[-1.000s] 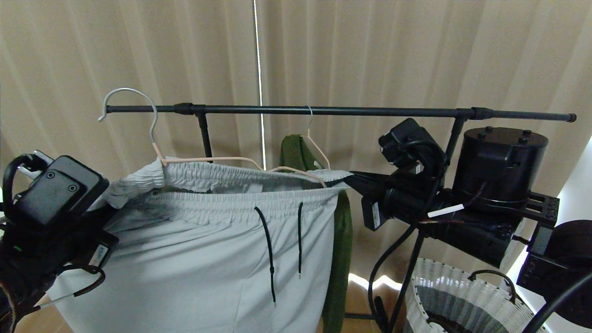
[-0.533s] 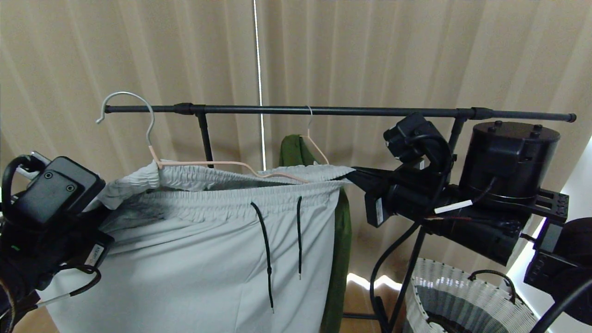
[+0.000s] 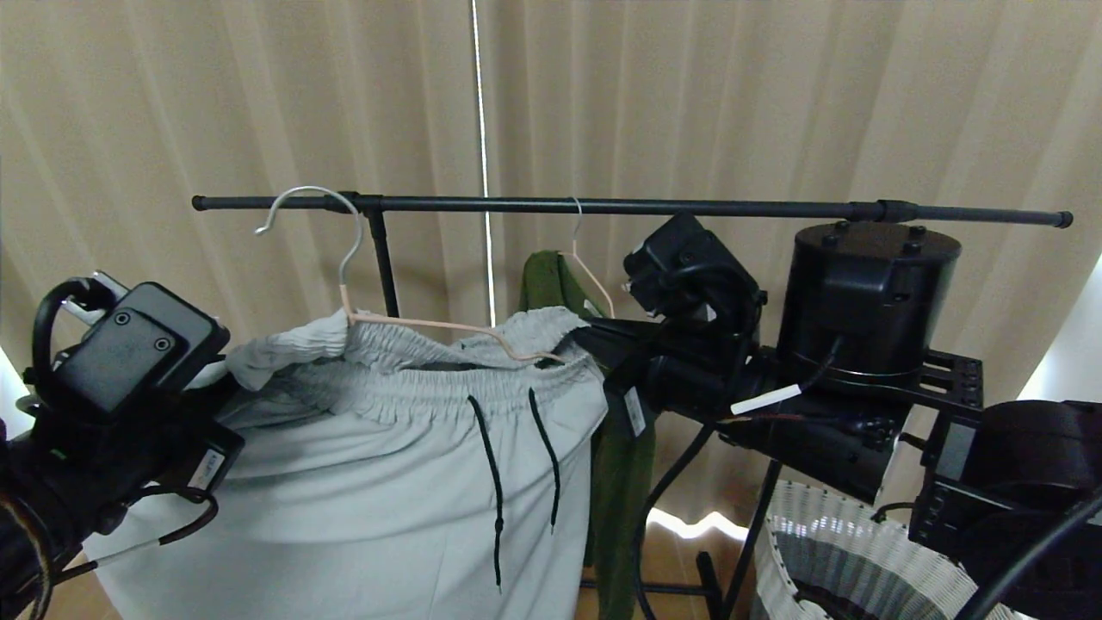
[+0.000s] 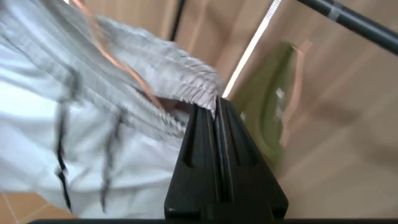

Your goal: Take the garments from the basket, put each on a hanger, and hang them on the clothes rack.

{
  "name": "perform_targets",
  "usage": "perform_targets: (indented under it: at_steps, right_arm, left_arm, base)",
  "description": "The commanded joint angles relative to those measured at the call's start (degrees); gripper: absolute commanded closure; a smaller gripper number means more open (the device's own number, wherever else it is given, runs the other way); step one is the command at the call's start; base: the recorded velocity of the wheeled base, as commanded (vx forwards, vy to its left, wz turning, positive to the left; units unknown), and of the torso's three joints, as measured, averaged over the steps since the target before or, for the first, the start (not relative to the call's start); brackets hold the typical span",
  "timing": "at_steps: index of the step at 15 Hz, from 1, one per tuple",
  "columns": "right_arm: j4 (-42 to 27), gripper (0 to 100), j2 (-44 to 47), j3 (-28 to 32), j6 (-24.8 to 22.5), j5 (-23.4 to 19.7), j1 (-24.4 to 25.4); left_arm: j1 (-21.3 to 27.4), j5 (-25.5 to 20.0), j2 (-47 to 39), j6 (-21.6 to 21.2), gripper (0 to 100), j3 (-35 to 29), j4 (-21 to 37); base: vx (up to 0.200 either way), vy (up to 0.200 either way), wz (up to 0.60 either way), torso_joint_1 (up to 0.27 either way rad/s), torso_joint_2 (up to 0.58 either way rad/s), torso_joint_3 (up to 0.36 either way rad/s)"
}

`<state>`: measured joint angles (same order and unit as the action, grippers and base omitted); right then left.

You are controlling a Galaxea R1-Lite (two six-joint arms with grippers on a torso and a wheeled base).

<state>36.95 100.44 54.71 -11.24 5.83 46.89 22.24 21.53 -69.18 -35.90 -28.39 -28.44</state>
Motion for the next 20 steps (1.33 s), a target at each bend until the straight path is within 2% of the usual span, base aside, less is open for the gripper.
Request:
perform_targets:
  at_steps: [1,5,9,11,14,18,20]
  right_arm:
    - [0.05,100,2.04,1.36,-0.01,-0.2,1.89]
    - [0.14,100,2.75,2.24,-0.01,-0.11,3.04]
    - [-0.04,100,2.66,1.36,-0.1,0.59,2.07]
    - [0.05,100,0.9,-1.1,-1.94,2.0,-2.5]
    - [0.05,100,-1.47,-6.02,-3.7,2.35,-5.66]
    - [0.4,100,-1.03,-6.46,-3.79,2.26,-4.96]
    - [0.4,100,-0.77,-5.49,-3.79,2.17,-2.59]
  left_arm:
    - [1.76,-0.17,-2.27,0.04,100,-0.17,-1.27]
    - [2.81,-0.08,-4.29,0.22,100,0.62,-5.57]
    - [2.2,0.0,-3.5,0.48,100,1.41,-5.66]
    - [-4.39,0.09,-2.1,1.1,100,0.88,-5.66]
    - [-8.44,0.36,-1.39,1.98,100,-1.23,-5.66]
    - [-5.62,0.62,-1.83,6.11,100,-1.58,-5.57]
    - [-3.43,0.62,-2.36,9.01,100,-1.67,-5.57]
  base:
    - [0.0,0.0,0.0,0.0,0.0,0.0]
    - [0.0,0.0,0.0,0.0,0.0,0.0]
    - [0.0,0.0,0.0,0.0,0.0,0.0]
    - [0.0,0.0,0.0,0.0,0.0,0.0]
    - [0.0,0.0,0.0,0.0,0.0,0.0]
    - [0.0,0.0,0.0,0.0,0.0,0.0]
    - [0.0,0.0,0.0,0.0,0.0,0.0]
